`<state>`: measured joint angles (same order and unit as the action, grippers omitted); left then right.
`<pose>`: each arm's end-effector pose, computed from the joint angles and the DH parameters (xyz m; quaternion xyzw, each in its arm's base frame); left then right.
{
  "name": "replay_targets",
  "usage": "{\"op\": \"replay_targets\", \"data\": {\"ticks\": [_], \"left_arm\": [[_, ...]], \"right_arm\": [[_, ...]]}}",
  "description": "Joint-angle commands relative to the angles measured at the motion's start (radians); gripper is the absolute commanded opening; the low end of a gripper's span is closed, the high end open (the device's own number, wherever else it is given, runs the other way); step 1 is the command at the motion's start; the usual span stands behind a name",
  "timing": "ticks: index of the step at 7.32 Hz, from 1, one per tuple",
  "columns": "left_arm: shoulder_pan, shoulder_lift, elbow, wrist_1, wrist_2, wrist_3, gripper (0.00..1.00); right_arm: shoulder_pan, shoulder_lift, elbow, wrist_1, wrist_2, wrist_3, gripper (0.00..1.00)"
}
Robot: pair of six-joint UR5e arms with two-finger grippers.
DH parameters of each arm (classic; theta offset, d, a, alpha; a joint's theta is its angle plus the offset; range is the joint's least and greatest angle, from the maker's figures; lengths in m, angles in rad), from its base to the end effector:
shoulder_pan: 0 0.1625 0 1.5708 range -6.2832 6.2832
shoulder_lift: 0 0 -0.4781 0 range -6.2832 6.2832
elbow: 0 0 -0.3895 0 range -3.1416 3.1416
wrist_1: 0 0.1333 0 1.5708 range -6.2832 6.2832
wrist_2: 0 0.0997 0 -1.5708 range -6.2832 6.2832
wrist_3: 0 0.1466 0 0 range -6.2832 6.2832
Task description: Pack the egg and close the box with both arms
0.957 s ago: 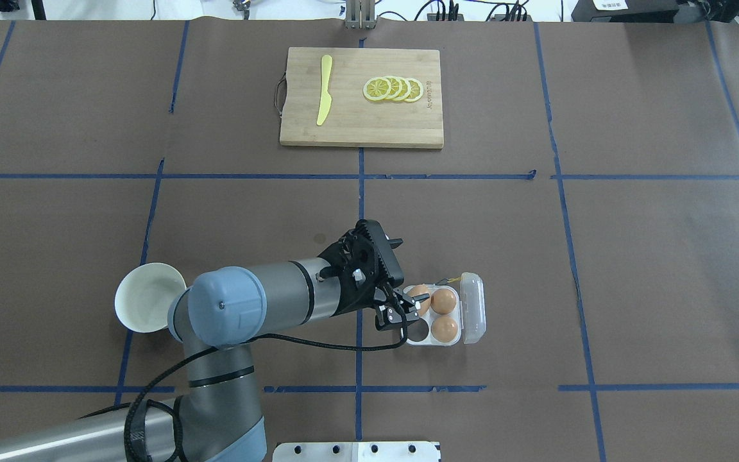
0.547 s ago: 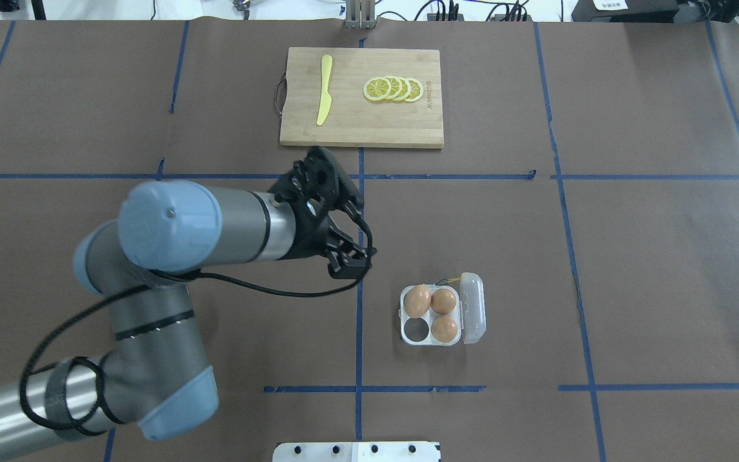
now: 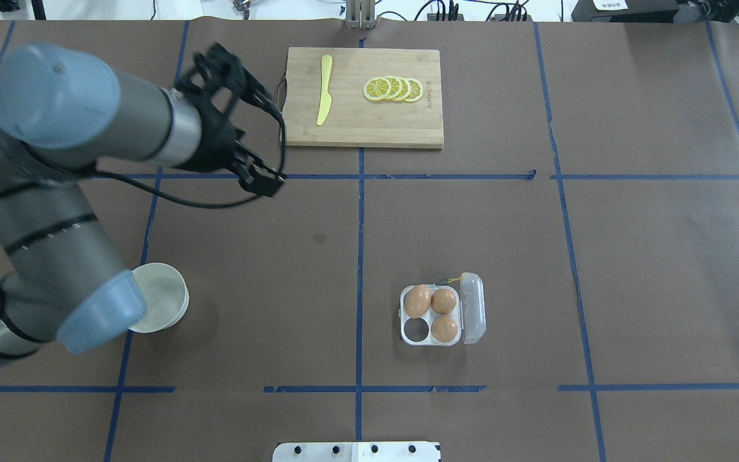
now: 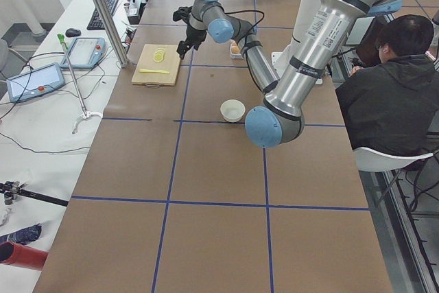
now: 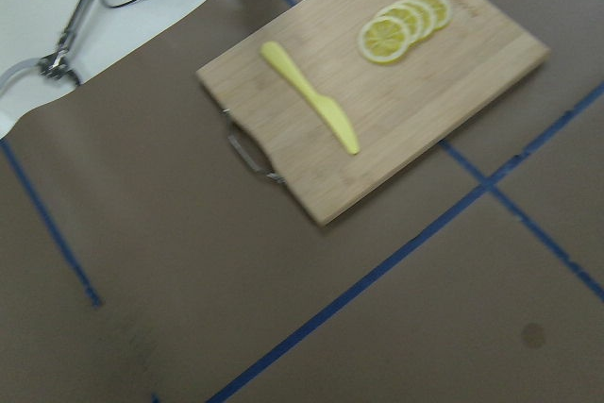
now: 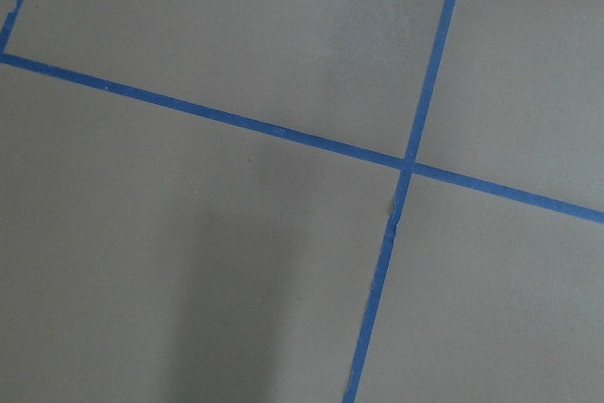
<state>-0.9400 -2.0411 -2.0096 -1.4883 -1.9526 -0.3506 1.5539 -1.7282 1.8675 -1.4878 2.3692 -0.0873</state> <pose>0.3043 -0.5500 0.3002 0.2659 0.3391 0.2010 0.8797 0.0210 -0.4310 0.6584 0.1157 -0.3824 -0.0907 0.9122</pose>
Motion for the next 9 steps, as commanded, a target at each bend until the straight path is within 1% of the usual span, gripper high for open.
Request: {"op": "replay_targets", "data": {"ticks": [1, 2, 3, 4, 5, 6, 7, 8, 9], "left_arm": [[-0.157, 0.164, 0.038, 0.057, -0.014, 0.090, 1.00], [-0.271, 0.179, 0.131, 0.066, -0.070, 0.132, 1.00], [-0.396, 0.205, 0.247, 0.071, -0.144, 0.172, 1.00], [-0.496, 0.269, 0.277, 0.059, -0.169, 0.211, 1.00], [-0.537, 0.342, 0.276, 0.057, -0.230, 0.273, 1.00], [-0.600, 0.410, 0.278, 0.057, -0.294, 0.398, 1.00], [-0.620, 0.473, 0.278, 0.059, -0.372, 0.439, 1.00], [-0.620, 0.505, 0.279, 0.057, -0.399, 0.446, 1.00], [-0.622, 0.507, 0.272, 0.057, -0.397, 0.450, 1.00]], "right_arm": [[0.000, 0.003, 0.001, 0.000, 0.002, 0.000, 1.00], [0.000, 0.001, 0.004, 0.000, 0.007, -0.002, 1.00], [0.000, 0.003, 0.015, 0.001, 0.011, -0.009, 1.00], [0.000, 0.009, 0.016, 0.001, 0.027, -0.005, 1.00], [0.000, 0.009, 0.016, 0.003, 0.031, -0.003, 1.00], [0.000, 0.015, 0.027, 0.001, 0.027, -0.015, 1.00], [-0.017, 0.015, 0.044, -0.002, 0.028, -0.002, 1.00], [-0.069, 0.016, 0.064, 0.000, 0.027, 0.045, 1.00], [-0.159, 0.019, 0.129, 0.001, 0.004, 0.155, 0.97]]}}
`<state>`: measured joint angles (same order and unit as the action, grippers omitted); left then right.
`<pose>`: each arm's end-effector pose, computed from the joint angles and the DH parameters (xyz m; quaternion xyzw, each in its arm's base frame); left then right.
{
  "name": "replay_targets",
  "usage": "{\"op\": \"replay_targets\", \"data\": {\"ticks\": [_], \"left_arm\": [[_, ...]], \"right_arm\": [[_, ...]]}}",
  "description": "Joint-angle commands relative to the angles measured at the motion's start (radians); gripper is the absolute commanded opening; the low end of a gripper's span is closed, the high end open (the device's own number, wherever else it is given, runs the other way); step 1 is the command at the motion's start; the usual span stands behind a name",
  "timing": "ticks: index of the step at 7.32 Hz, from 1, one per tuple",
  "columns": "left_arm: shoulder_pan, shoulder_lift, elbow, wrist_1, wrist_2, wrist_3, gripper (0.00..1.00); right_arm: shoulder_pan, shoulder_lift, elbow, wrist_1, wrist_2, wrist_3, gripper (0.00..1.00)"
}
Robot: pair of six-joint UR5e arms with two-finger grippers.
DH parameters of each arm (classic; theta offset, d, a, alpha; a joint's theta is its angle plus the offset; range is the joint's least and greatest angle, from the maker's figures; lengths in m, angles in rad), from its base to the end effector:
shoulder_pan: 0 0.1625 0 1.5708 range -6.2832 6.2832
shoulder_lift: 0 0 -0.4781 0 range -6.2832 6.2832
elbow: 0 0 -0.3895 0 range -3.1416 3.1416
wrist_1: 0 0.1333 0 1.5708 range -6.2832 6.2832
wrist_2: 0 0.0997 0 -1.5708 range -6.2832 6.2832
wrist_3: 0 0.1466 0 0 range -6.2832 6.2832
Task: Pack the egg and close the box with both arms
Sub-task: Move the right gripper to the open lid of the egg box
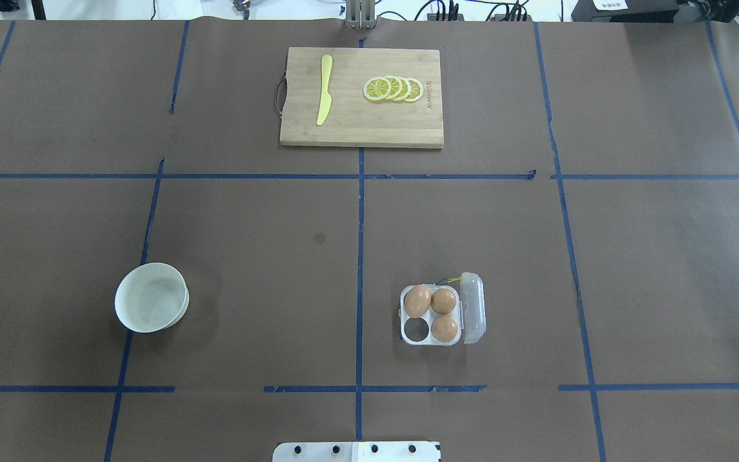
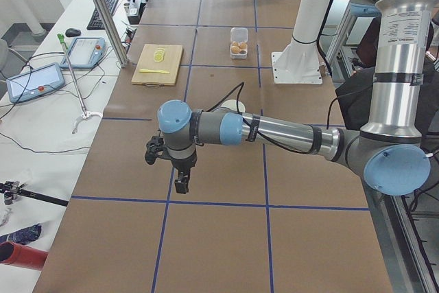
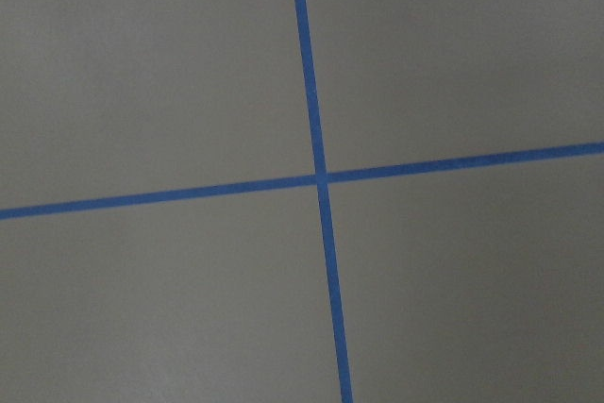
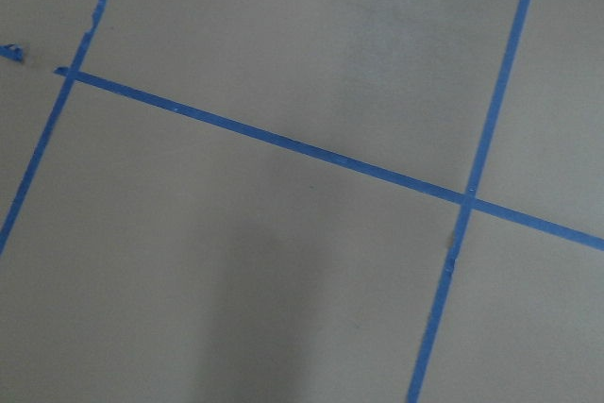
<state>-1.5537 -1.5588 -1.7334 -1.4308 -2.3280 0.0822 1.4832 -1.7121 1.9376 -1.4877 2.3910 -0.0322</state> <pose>-0.0244 -0.4807 0.6876 0.0170 0.3693 0.0481 0.9279 -0.0123 -0.4383 0.6137 0.1300 -0.3977 -0.1154 0.9009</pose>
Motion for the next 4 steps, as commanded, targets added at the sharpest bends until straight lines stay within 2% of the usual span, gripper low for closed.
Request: {"op": "replay_targets", "data": {"ticks": [1, 2, 3, 4], "left_arm": [[-0.008, 0.025, -0.002, 0.000, -0.022, 0.018, 1.00], [-0.006, 0.023, -0.003, 0.001, -0.022, 0.016, 1.00], [-0.005, 0.008, -0.002, 0.001, -0.022, 0.016, 1.00], [-0.002, 0.003, 0.000, -0.006, -0.024, 0.016, 1.00]], "right_arm": [[-0.175, 0.015, 0.107, 0.001, -0.042, 0.253, 0.89], [-0.246, 0.015, 0.133, 0.012, -0.042, 0.368, 0.80], [-0.303, 0.011, 0.132, 0.074, -0.044, 0.509, 0.39], [-0.373, 0.009, 0.130, 0.131, -0.049, 0.605, 0.25]]}}
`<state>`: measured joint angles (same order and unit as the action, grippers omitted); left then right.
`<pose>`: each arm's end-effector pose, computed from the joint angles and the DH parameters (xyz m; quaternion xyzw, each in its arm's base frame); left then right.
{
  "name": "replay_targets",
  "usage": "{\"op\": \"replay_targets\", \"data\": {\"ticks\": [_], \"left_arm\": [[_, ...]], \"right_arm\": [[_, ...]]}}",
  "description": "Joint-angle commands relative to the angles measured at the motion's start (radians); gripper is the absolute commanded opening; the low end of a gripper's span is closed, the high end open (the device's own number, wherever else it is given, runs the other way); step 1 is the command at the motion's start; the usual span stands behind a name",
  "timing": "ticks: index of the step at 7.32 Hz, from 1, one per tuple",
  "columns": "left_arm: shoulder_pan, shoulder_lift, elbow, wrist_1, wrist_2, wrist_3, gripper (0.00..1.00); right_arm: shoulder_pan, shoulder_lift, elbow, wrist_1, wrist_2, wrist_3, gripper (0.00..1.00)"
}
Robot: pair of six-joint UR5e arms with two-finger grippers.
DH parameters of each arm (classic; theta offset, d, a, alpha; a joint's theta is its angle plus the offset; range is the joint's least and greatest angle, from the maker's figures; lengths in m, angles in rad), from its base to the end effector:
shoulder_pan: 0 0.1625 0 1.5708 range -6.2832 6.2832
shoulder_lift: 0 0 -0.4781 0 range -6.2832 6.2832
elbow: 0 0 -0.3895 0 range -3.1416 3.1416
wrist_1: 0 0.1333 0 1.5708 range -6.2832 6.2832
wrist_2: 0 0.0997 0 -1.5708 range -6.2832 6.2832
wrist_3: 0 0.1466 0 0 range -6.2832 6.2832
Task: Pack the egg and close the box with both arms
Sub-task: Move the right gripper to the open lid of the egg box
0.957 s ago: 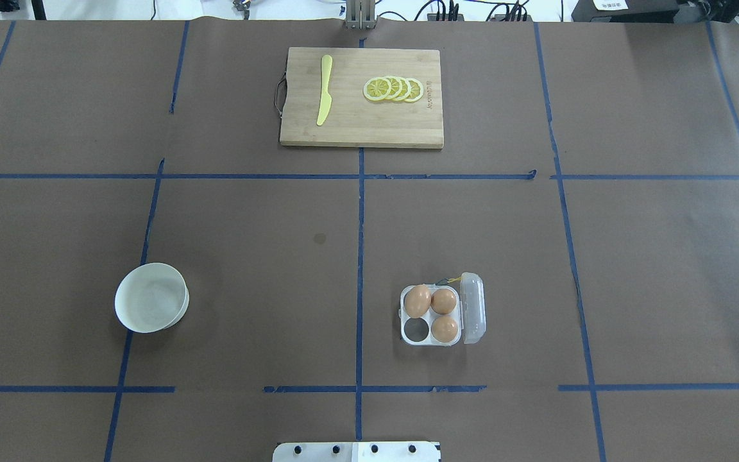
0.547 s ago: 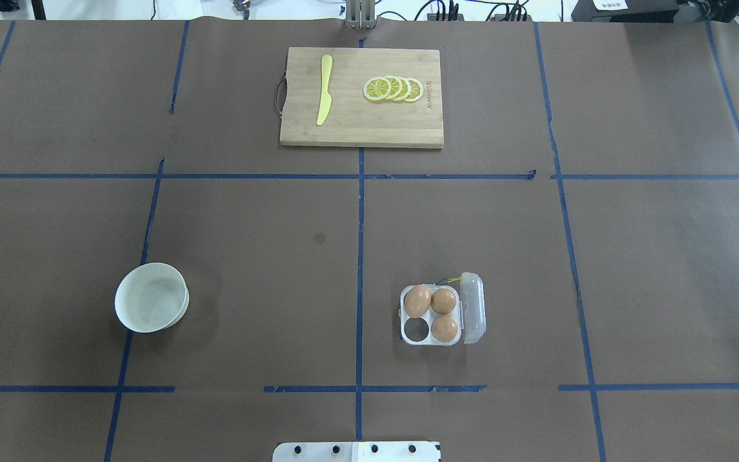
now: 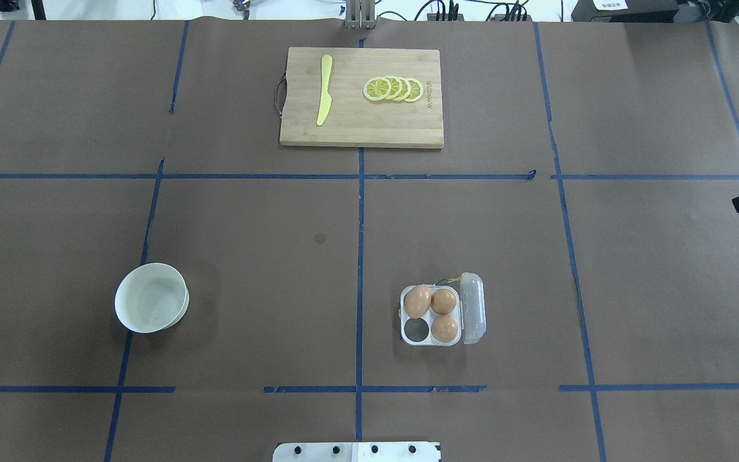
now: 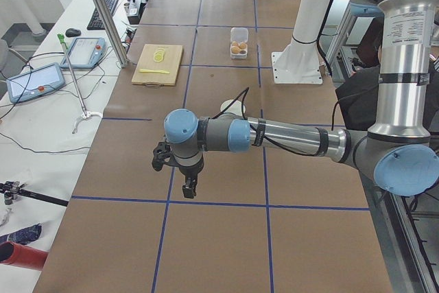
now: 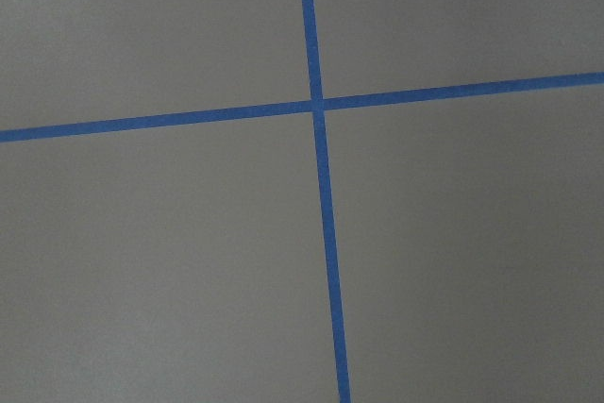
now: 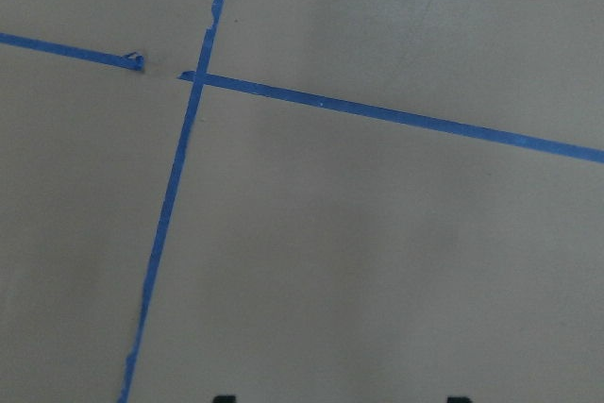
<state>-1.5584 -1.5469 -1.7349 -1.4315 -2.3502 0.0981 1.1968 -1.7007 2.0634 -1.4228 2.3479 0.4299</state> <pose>-0.0244 -0.4744 0.6902 0.0167 0.3795 0.0513 0.9236 -0.1325 -0.4210 0.5408 0.0717 -0.4288 -0.0706 0.8978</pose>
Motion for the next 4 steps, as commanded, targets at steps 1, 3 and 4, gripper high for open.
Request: {"op": "replay_targets", "data": {"ticks": [1, 3, 4], "left_arm": [[0.001, -0.009, 0.002, -0.013, -0.001, 0.000, 1.00], [0.003, -0.009, 0.000, -0.015, -0.003, 0.000, 1.00], [0.001, -0.009, -0.005, -0.015, -0.003, -0.001, 1.00]], "right_arm": [[-0.170, -0.001, 0.003, 0.134, -0.033, 0.279, 0.26], [-0.374, 0.065, -0.009, 0.256, -0.160, 0.598, 0.28], [-0.452, 0.135, -0.009, 0.260, -0.201, 0.715, 0.29]]}}
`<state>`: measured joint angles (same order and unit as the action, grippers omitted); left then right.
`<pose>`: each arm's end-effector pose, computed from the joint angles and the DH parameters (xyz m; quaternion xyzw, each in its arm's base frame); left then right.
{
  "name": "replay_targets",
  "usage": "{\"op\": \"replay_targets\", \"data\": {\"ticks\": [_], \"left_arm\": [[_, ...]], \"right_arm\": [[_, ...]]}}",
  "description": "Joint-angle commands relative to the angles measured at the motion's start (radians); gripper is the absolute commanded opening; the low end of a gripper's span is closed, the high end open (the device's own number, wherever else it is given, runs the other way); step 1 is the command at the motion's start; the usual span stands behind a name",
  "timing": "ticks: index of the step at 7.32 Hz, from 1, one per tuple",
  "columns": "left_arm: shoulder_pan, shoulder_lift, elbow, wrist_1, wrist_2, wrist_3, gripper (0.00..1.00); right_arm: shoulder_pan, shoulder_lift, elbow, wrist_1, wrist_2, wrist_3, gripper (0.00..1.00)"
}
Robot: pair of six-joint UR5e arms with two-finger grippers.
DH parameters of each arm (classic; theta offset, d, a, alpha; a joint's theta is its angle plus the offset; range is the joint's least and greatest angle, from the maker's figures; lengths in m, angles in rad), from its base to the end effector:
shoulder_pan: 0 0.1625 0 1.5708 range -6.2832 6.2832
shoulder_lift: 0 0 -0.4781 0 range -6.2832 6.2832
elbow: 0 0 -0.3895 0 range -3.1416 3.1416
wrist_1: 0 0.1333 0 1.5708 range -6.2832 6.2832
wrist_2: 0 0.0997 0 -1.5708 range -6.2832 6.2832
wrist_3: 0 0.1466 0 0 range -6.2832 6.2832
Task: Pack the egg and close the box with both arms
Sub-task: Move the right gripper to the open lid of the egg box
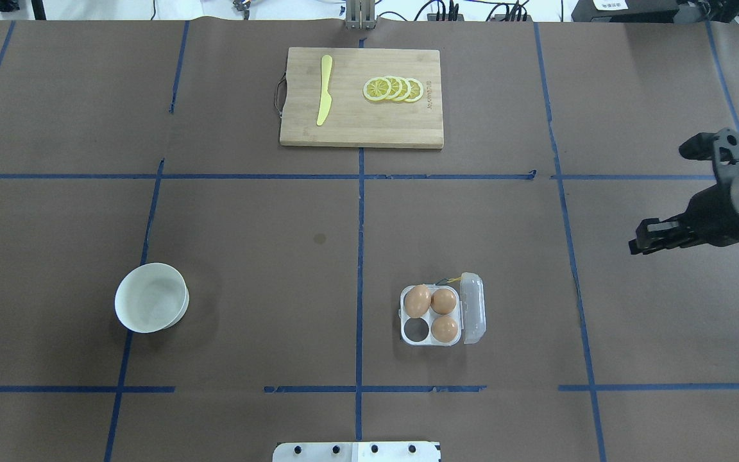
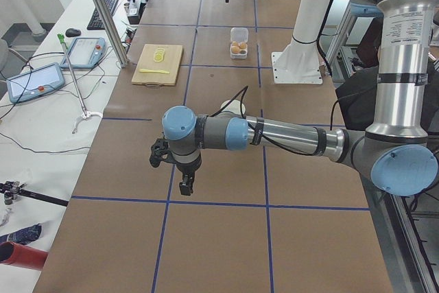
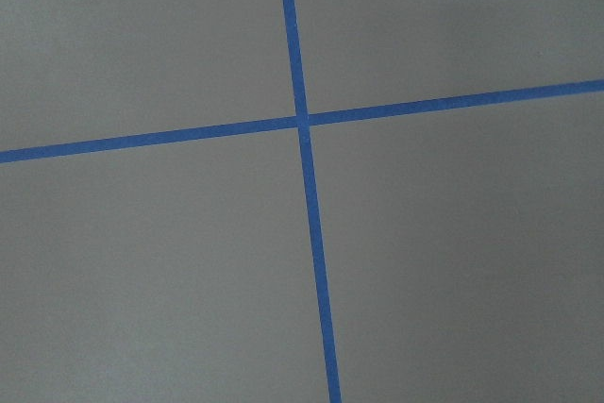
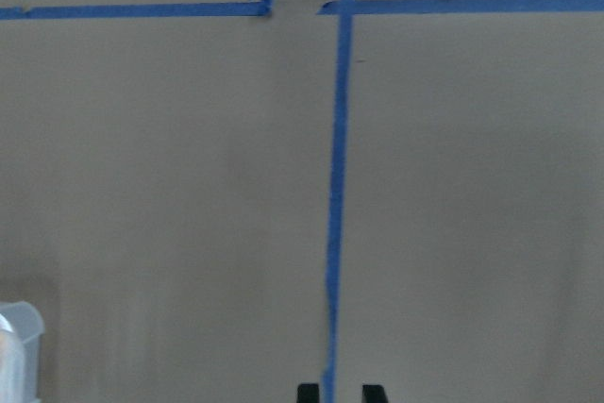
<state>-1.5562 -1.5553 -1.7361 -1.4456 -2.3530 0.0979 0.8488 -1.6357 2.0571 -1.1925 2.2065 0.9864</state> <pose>-0.0230 -0.4803 0.6839 0.0272 0.3804 0.0567 0.9227 -0.2815 -0.3897 0.4910 0.0258 -0.4679 -0.0053 0.8834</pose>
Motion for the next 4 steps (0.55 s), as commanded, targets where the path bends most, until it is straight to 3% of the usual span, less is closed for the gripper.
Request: {"op": "replay_targets", "data": {"ticks": [1, 4], "left_arm": [[-0.001, -0.002, -0.003, -0.001, -0.002, -0.001, 1.00], [0.001, -0.011, 0.001, -0.001, -0.002, -0.003, 1.00]], "right_arm": [[-0.190, 0.145, -0.006, 0.030, -0.136, 0.286, 0.28], [-0.338, 0.272, -0.038, 0.028, -0.250, 0.357, 0.27]]}}
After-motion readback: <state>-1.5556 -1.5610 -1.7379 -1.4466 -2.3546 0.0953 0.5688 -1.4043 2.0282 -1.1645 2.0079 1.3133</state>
